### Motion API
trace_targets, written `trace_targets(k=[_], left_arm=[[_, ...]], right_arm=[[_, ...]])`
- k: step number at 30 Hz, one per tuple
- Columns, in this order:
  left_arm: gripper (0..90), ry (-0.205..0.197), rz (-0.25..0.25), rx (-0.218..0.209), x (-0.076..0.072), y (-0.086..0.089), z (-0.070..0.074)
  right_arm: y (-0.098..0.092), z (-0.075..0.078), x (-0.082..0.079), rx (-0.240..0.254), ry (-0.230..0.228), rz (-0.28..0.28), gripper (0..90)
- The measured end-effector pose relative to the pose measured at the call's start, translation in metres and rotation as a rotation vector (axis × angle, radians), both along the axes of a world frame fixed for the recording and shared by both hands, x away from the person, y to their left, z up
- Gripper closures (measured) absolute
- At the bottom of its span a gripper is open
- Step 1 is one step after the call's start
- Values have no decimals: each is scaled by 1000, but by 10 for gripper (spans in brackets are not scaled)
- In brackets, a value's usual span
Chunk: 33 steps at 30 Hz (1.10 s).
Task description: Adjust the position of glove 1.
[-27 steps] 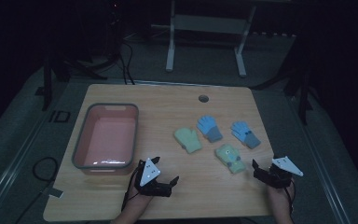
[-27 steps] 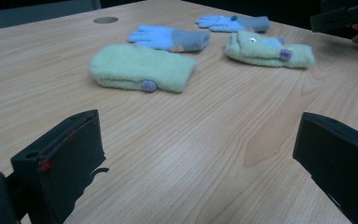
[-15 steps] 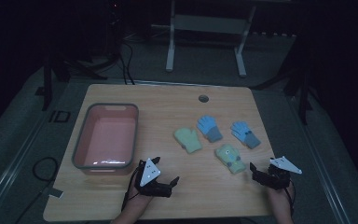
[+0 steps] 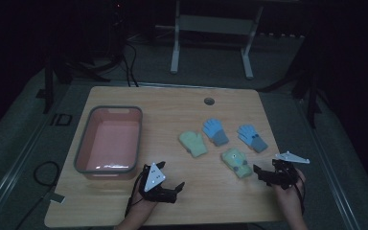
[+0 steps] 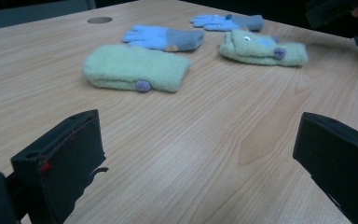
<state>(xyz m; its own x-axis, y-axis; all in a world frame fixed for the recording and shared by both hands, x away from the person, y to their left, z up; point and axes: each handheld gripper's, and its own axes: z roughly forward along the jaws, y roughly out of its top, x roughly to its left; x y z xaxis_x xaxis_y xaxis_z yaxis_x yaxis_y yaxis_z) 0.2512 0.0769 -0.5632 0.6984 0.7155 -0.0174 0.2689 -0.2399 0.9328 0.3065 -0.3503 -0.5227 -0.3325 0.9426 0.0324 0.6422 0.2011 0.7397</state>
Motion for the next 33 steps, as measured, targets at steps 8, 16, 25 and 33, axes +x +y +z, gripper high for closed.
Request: trace_targets(k=[8,16,25,33], left_arm=[[20,-2,-1,5,0,0,0],[20,-1,0,4,0,0,0],[20,-1,-1,6,0,0,0],[20,-3,-4,6,0,0,0]], right_arm=[[17,17,4,-40,-48,58,115],[32,34,14,-37,-64,112,130],[52,54,31,-22,-86,170,140],[73,64,48,-11,-88,237,144]])
